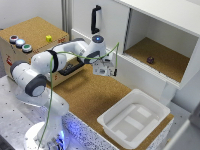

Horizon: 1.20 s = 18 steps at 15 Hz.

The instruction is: Grasp the pink block

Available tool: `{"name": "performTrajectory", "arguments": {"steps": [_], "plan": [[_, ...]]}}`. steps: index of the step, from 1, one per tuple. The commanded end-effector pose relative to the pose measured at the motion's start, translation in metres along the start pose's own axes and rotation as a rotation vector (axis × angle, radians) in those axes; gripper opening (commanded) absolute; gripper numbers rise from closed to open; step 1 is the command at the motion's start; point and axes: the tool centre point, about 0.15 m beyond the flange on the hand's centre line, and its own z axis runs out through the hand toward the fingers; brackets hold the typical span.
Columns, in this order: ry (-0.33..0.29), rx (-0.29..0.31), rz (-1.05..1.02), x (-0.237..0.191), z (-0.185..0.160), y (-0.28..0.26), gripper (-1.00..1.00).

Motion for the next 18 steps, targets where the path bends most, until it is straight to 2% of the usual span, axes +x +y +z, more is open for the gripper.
{"name": "performTrajectory", "arguments": {"steps": [1, 4, 7, 9, 12, 15, 18], "plan": [[0.017, -0.025, -0.033, 0.014, -0.013, -0.029, 1.0], [0.001, -0.066, -0.143, 0.044, -0.038, -0.088, 1.0], [-0.021, -0.042, -0.276, 0.071, -0.059, -0.166, 1.0], [-0.002, -0.035, -0.336, 0.086, -0.075, -0.203, 1.0], [0.022, 0.033, -0.509, 0.109, -0.094, -0.266, 1.0], [-0.024, 0.13, -0.704, 0.116, -0.08, -0.319, 1.0], [-0.071, 0.21, -0.829, 0.122, -0.057, -0.345, 1.0]]}}
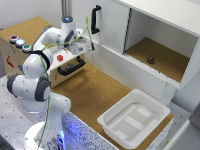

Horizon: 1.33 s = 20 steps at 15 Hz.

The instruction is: Grasp the pink block

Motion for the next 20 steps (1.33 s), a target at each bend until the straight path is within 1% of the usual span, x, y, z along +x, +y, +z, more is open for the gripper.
{"name": "performTrajectory", "arguments": {"steps": [1, 2, 3, 6, 7, 8, 11, 12, 13, 15, 16, 17, 18, 20], "plan": [[-0.107, 0.172, -0.194, 0.056, 0.037, -0.021, 1.0], [-0.109, 0.2, -0.213, 0.06, 0.047, -0.021, 1.0], [-0.102, 0.204, -0.23, 0.063, 0.056, -0.019, 1.0], [-0.1, 0.263, -0.277, 0.065, 0.089, -0.014, 1.0], [-0.107, 0.284, -0.289, 0.066, 0.1, -0.013, 1.0], [-0.118, 0.293, -0.305, 0.068, 0.11, -0.013, 1.0], [-0.145, 0.358, -0.331, 0.061, 0.134, -0.019, 1.0], [-0.15, 0.363, -0.336, 0.057, 0.139, -0.02, 1.0], [-0.151, 0.355, -0.322, 0.055, 0.144, -0.016, 1.0], [-0.144, 0.325, -0.3, 0.057, 0.147, -0.006, 1.0], [-0.153, 0.314, -0.29, 0.056, 0.149, -0.002, 1.0], [-0.171, 0.319, -0.278, 0.054, 0.155, 0.002, 1.0], [-0.184, 0.337, -0.271, 0.05, 0.163, 0.003, 1.0], [-0.199, 0.34, -0.275, 0.046, 0.172, 0.003, 1.0]]}}
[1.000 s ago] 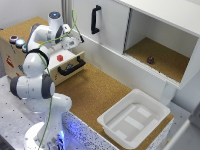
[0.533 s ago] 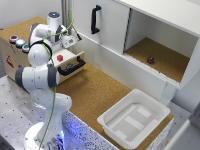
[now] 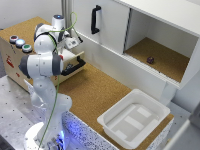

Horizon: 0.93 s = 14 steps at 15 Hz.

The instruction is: Grasp the pink block

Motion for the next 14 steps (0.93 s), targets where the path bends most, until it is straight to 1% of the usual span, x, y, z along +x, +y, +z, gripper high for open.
{"name": "performTrajectory", "arguments": {"steps": [1, 3, 4, 6, 7, 12, 13, 14], "plan": [[-0.052, 0.08, -0.008, 0.0028, 0.0259, 0.0272, 1.0], [-0.07, 0.079, -0.026, 0.0035, 0.0289, 0.0255, 1.0], [-0.067, 0.066, -0.032, 0.0049, 0.0269, 0.025, -1.0], [-0.075, 0.055, -0.04, 0.0069, 0.0239, 0.0243, -1.0], [-0.089, 0.049, -0.047, 0.0072, 0.0247, 0.0236, -1.0], [-0.125, 0.045, -0.033, 0.0041, 0.031, 0.0218, -1.0], [-0.15, 0.019, -0.029, 0.0035, 0.0315, 0.0216, -1.0], [-0.152, 0.012, -0.01, 0.0022, 0.029, 0.0222, -1.0]]}}
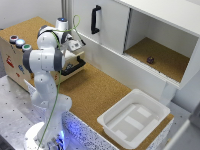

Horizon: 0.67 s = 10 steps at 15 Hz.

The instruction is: Grasp the pink block

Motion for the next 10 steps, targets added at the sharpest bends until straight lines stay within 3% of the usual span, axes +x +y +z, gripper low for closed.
{"name": "performTrajectory", "arguments": {"steps": [1, 3, 5, 10], "plan": [[-0.092, -0.003, 0.038, 0.005, -0.001, 0.015, -1.0], [-0.064, -0.025, 0.072, 0.003, -0.021, 0.017, -1.0], [-0.051, -0.091, 0.05, 0.01, -0.058, 0.01, -1.0], [0.035, -0.143, -0.051, 0.057, -0.143, -0.028, -1.0]]}}
